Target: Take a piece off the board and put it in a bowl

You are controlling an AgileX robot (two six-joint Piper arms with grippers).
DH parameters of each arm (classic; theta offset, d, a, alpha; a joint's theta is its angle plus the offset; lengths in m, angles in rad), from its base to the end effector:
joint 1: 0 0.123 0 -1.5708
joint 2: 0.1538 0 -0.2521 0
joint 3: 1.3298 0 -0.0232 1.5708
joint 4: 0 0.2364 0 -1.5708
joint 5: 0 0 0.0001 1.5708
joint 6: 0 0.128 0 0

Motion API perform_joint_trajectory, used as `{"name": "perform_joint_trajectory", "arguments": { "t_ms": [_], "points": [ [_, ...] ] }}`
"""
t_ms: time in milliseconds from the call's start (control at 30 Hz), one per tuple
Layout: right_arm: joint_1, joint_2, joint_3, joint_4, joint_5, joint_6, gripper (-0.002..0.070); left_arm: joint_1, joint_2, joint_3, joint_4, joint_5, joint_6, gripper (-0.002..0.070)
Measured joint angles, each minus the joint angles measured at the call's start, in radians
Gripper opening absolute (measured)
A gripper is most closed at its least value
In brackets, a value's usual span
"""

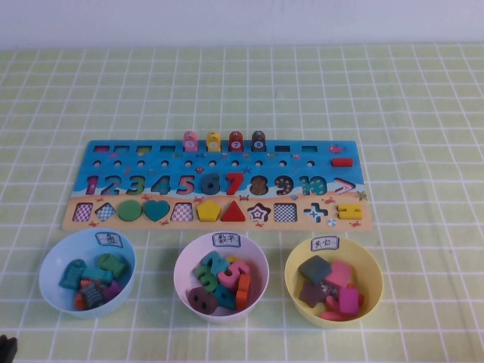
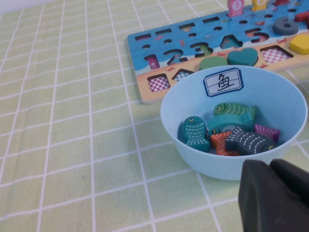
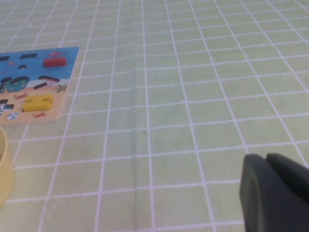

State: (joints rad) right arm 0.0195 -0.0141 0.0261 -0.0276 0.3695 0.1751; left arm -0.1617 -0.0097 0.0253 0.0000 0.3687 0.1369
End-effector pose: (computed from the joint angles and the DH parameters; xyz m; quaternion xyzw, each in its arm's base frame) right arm 0.1068 0.0008 0.1618 0.0551 0.8012 0.0463 0.5940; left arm 0.1056 -0.0172 0.1617 0.1196 0.7950 -0.0074 0.5946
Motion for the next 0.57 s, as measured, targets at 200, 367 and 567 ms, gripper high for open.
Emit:
{"name": "perform_joint_trajectory", "arguments": {
  "t_ms": [200, 367, 567],
  "points": [
    [0.000, 0.000, 0.000, 0.000, 0.000, 0.000, -0.0017, 0.000, 0.000, 0.000, 0.000, 0.000, 0.004, -0.0002],
    [0.000, 0.000, 0.000, 0.000, 0.000, 0.000, -0.0017, 0.000, 0.000, 0.000, 0.000, 0.000, 0.006, -0.0002],
    [0.000, 0.000, 0.000, 0.000, 0.000, 0.000, -0.0017, 0.000, 0.000, 0.000, 0.000, 0.000, 0.006, -0.0002]
  ]
}}
